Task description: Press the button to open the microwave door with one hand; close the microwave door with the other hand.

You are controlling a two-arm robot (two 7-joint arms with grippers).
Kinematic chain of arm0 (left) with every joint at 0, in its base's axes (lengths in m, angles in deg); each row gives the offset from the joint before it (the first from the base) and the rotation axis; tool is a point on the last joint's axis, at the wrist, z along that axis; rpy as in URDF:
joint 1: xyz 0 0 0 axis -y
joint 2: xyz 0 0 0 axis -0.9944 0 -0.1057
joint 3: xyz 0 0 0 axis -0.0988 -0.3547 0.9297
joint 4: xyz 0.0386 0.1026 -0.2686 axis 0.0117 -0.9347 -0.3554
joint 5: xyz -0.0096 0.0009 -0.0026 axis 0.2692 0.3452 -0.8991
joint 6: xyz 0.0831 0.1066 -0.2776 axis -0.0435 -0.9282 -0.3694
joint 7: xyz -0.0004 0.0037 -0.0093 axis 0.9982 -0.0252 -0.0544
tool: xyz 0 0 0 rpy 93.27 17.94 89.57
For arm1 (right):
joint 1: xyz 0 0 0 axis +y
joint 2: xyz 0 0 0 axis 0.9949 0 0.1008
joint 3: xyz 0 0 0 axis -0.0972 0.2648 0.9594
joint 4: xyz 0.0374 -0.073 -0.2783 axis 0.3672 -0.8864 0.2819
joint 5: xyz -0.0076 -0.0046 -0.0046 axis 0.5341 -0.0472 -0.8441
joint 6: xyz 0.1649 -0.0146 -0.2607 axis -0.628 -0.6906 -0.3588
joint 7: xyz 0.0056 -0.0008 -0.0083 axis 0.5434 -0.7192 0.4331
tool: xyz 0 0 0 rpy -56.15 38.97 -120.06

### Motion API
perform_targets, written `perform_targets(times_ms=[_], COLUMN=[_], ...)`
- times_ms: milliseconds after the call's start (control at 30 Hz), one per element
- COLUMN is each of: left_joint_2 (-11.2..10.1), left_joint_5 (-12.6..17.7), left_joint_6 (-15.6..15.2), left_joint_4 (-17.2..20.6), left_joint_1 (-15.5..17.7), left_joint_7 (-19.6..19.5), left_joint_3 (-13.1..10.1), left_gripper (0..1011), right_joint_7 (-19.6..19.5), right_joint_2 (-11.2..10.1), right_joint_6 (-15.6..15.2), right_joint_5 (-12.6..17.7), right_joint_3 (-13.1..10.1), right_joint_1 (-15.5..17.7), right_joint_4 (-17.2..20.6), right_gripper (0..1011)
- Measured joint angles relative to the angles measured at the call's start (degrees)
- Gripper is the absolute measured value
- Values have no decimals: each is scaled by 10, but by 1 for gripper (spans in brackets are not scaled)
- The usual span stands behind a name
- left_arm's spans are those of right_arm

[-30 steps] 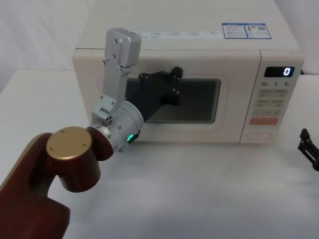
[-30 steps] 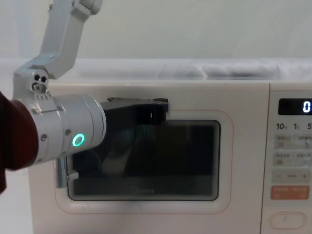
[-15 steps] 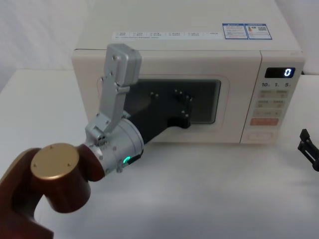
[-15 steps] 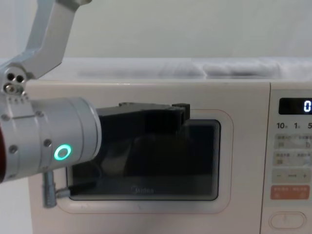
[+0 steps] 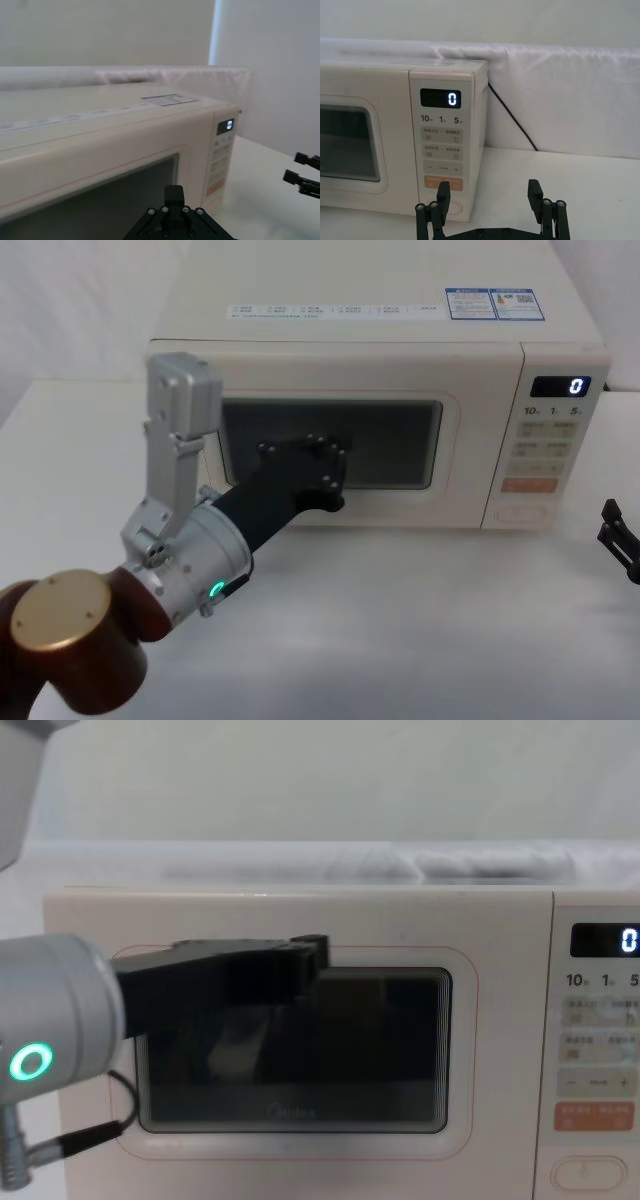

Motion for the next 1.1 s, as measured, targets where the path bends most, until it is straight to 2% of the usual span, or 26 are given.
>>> perform_targets(times_ms=[267, 533, 667, 867, 1000, 1100], left_joint_2=[2, -1, 1, 3, 5, 7], left_joint_5=[-11, -18, -12, 28, 50, 81], left_joint_6=[9, 15, 26, 60, 75, 94], left_joint_4=[30, 53, 66, 81, 80, 71], left_joint_1=[-55, -97, -118, -159, -176, -192], left_joint_7=[49, 64, 78, 102, 115, 131], left_joint_3=[34, 58, 71, 93, 102, 114], left_gripper=[0, 0, 0, 0, 0, 0], right_joint_7=[0, 0, 0, 0, 0, 0], right_joint_2=[0, 0, 0, 0, 0, 0], right_joint_6=[0, 0, 0, 0, 0, 0], right_joint_5=[0, 0, 0, 0, 0, 0], right_joint_3=[0, 0, 0, 0, 0, 0], right_joint_1=[0, 0, 0, 0, 0, 0], right_joint_4=[0, 0, 0, 0, 0, 0], right_gripper=[1002, 1002, 1002, 1002, 1002, 1002])
